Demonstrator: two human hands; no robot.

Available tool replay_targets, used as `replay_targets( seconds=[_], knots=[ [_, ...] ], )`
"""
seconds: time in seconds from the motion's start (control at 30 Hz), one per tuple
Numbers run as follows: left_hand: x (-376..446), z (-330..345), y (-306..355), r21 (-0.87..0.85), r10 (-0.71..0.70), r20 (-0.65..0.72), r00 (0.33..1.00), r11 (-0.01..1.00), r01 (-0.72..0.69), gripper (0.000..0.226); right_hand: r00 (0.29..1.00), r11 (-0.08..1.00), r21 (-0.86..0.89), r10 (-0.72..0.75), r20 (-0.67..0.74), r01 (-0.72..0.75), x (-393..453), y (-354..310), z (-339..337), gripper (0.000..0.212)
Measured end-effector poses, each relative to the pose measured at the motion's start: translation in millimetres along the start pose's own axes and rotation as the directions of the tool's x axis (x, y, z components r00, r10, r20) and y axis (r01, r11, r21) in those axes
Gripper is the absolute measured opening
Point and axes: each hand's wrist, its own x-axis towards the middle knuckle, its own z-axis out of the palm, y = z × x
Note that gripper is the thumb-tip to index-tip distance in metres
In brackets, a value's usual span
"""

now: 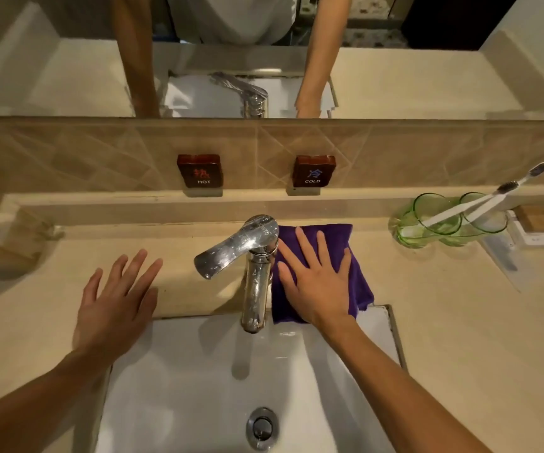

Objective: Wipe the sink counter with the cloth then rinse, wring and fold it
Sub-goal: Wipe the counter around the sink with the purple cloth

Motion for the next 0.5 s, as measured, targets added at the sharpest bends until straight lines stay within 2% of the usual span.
replay_targets(
  seconds=[0.3, 0.5],
  knots=[
    [-4.4, 1.7, -0.7, -0.082, -0.029, -0.010, 1.000, 0.996, 0.028, 0.056, 0.995, 0.995, -0.024, -0.095, -0.018, 0.095, 22.2, 63.9, -18.8, 0.052],
    [-2.6, 5.0, -3.0, -0.080, -0.037, -0.009, 0.999, 0.996, 0.037, 0.058, 0.999, 0.999, -0.026, -0.028, -0.028, 0.027, 9.0, 80.6, -18.2, 0.053]
  ],
)
